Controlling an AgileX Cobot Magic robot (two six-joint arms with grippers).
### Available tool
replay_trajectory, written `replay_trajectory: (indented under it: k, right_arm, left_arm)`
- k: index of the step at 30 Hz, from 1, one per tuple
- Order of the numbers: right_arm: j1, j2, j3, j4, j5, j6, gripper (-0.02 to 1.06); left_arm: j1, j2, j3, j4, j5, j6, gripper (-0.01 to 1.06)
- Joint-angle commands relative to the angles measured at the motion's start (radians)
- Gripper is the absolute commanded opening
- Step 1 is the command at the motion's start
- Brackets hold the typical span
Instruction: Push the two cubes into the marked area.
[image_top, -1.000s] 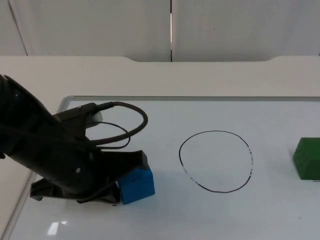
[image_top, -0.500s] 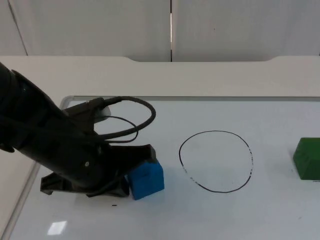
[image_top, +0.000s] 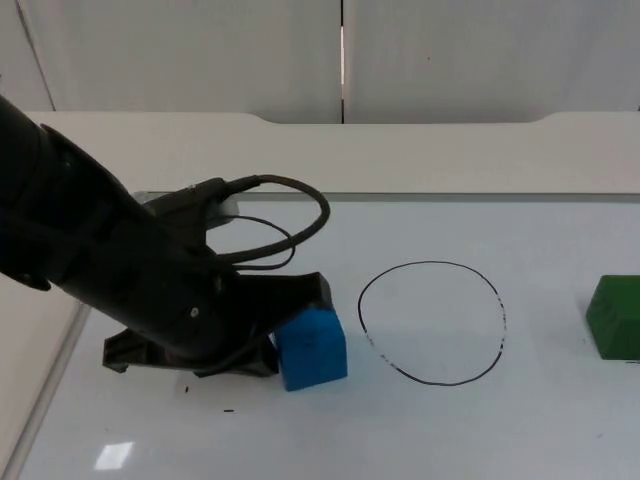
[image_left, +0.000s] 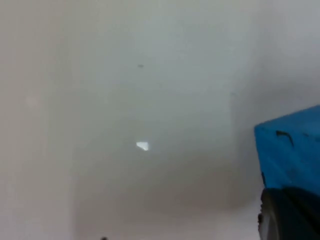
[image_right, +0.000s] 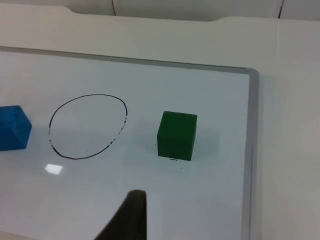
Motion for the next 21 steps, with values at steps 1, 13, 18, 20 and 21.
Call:
replay_trajectory:
  k: [1,13,18,20,21]
  right_arm:
    - [-0.006,-0.005,0.004,-0.006,-0.007,-0.004,1.05]
    - [-0.006,-0.005,0.004,-0.006,-0.007,-0.004,1.05]
    - [-0.006,-0.005,0.004,-0.006,-0.007,-0.004,1.05]
    - [-0.006,-0.005,0.004,-0.006,-0.007,-0.004,1.05]
    - [-0.006,-0.005,0.004,-0.006,-0.007,-0.004,1.05]
  left_arm:
    - [-0.028,-0.001,-0.008,-0.014,0.002,-0.002,0.00]
    - [-0.064,-0.001,-0.008,-0.020,-0.077,-0.002,0.00]
    - [-0.064,-0.001,-0.026,-0.022,-0.075,-0.002,0.00]
    - [-0.064,-0.001,-0.042,-0.023,-0.068,-0.002,0.00]
    - [-0.064,-0.001,-0.054,-0.023,-0.068,-0.002,0.00]
